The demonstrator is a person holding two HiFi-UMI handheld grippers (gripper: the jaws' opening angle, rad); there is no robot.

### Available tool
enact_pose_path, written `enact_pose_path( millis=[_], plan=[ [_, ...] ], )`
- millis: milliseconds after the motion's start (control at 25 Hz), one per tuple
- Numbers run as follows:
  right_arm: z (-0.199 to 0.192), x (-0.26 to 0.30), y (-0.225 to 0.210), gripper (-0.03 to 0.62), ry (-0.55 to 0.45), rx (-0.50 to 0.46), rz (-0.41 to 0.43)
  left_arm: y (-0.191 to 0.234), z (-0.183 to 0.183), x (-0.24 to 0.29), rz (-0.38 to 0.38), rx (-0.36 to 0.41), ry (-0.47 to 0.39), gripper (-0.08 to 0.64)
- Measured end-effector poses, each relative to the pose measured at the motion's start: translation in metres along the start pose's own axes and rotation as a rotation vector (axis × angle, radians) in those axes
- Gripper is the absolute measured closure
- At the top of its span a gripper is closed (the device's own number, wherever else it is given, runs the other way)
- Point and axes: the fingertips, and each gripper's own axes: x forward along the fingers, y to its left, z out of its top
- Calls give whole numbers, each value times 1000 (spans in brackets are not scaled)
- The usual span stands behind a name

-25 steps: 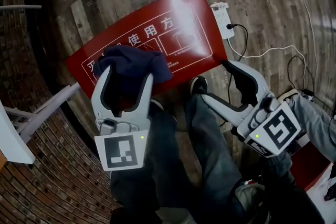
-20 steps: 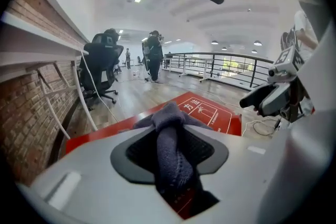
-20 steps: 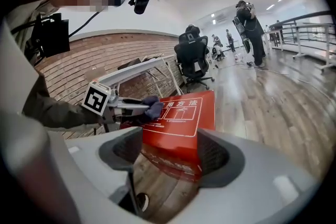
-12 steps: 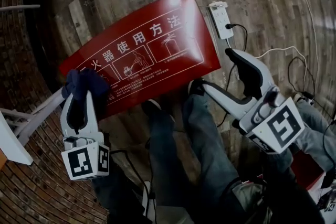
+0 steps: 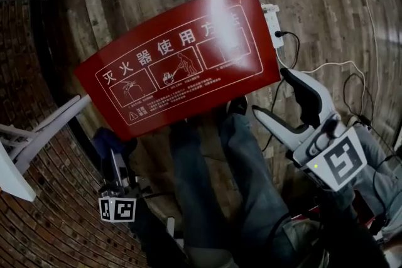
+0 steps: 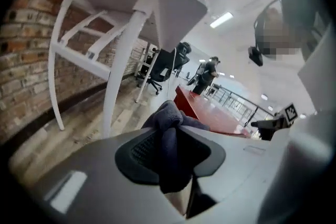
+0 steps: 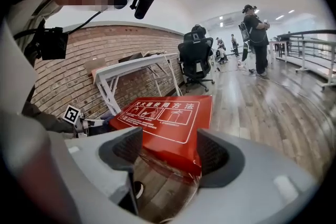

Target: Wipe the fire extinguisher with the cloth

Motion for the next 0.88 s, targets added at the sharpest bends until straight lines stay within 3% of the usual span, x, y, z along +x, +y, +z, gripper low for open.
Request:
enact_pose_path(
  millis=[120, 240, 320, 400, 480, 560, 640, 720, 800, 880],
  plan=[
    [4, 8, 4, 276, -48, 55, -47, 13, 5, 31, -170, -114, -57, 460],
    [17, 12, 13, 275, -123, 109, -105, 15, -11, 76, -302, -122, 42, 460],
    [21, 11, 19, 276, -124, 94, -168, 15, -29, 102, -356, -107, 126, 462],
    [30, 11, 26, 276, -143, 58, -222, 18, -41, 123, -394, -151, 158, 462],
    [43, 15, 35, 276, -175, 22, -247, 25, -53, 138, -418, -278, 145, 465],
    [51, 22, 44, 276, -191, -1, -248, 35, -74, 149, -382, -368, 158, 466],
    [53, 33, 53, 276, -181, -11, -242, 46, -98, 157, -317, -398, 212, 468],
    [50, 44, 59, 276, -149, -28, -236, 53, -112, 162, -263, -372, 268, 470],
    [49, 52, 62, 276, -120, -51, -230, 51, -98, 162, -297, -403, 223, 479],
    [53, 55, 63, 276, -117, -60, -224, 41, -63, 157, -392, -472, 102, 482]
  ],
)
